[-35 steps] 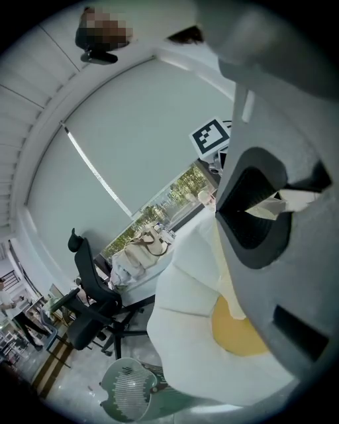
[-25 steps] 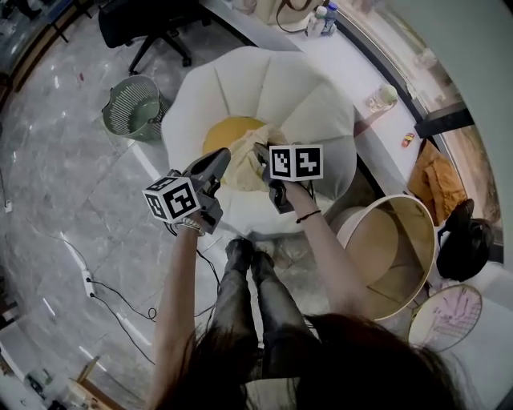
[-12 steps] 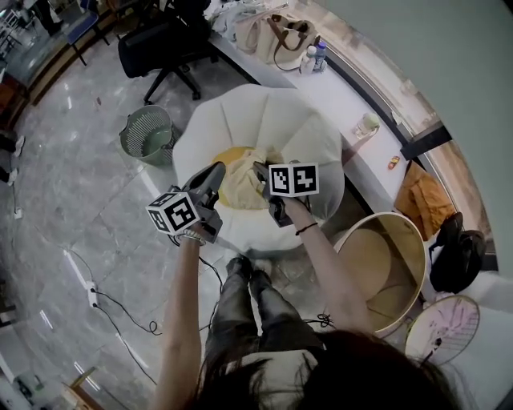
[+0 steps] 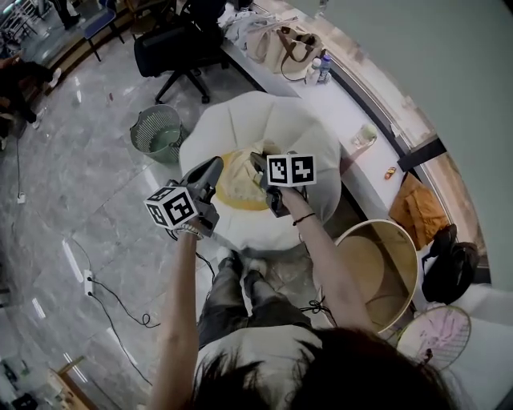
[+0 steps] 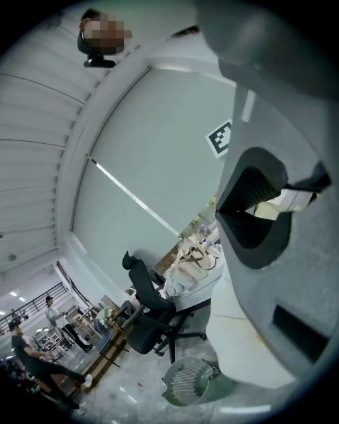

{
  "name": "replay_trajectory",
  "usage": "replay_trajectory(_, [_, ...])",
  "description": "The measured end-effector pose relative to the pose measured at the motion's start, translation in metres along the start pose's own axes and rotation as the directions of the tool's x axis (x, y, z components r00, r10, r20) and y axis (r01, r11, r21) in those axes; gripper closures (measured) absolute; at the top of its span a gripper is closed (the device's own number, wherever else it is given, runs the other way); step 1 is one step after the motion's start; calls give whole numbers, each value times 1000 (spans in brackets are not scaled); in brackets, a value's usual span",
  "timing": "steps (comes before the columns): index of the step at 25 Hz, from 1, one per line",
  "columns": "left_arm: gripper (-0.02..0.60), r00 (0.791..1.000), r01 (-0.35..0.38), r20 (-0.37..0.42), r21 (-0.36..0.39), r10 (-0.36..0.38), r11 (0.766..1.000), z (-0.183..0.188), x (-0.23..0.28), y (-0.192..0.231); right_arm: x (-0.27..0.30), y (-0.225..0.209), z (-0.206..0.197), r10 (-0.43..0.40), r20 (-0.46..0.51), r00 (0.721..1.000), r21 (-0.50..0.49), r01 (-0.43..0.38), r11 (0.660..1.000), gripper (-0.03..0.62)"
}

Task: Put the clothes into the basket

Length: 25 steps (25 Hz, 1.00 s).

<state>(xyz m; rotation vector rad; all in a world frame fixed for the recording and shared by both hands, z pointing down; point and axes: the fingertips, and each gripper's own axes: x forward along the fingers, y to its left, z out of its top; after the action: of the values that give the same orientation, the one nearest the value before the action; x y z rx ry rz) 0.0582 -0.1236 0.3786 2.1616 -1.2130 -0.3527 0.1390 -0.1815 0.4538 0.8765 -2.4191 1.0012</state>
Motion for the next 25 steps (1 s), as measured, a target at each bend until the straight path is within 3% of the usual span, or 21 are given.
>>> replay_trajectory(11, [571,997,-26,77,27,24,999,31,-40,0,7,46,17,50,11,999,-43,-50,998,554])
replay_trajectory(25, [571,995,-32,93,16,30,999,73,-110,58,73,124,18,53,6,999,-38,-52,998,554])
